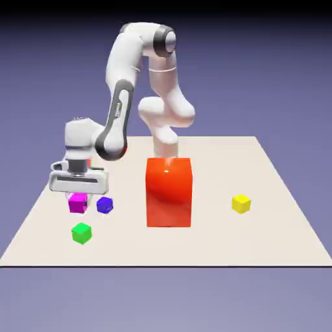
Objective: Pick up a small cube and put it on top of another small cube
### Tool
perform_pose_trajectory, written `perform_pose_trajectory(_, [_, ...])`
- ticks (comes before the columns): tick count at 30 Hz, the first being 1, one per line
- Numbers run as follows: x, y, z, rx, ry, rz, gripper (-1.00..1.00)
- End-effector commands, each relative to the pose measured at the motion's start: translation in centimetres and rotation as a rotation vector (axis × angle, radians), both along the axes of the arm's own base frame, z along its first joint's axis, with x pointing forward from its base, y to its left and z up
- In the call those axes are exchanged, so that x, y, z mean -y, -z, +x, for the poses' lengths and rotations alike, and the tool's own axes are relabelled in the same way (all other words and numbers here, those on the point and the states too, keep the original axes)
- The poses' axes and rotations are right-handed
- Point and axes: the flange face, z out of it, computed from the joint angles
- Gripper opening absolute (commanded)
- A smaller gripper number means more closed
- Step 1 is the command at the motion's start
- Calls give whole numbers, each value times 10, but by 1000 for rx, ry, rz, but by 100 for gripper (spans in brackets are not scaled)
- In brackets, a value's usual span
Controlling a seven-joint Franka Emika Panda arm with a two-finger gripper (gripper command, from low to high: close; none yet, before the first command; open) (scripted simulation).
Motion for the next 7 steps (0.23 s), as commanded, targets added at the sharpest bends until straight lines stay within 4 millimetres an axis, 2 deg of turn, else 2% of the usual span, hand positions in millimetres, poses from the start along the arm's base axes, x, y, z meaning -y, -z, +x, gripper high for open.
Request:
perform_pose_trajectory(1, [0, 11, 2, 0, 1, 0, -100])
perform_pose_trajectory(3, [-1, 34, 6, 0, 4, 4, -100])
perform_pose_trajectory(4, [-1, 36, 6, 0, 4, 4, -100])
perform_pose_trajectory(5, [-1, 36, 6, 0, 4, 4, 100])
perform_pose_trajectory(6, [-1, 36, 6, 0, 4, 4, 100])
perform_pose_trajectory(7, [0, 24, 4, 0, 2, 1, 100])
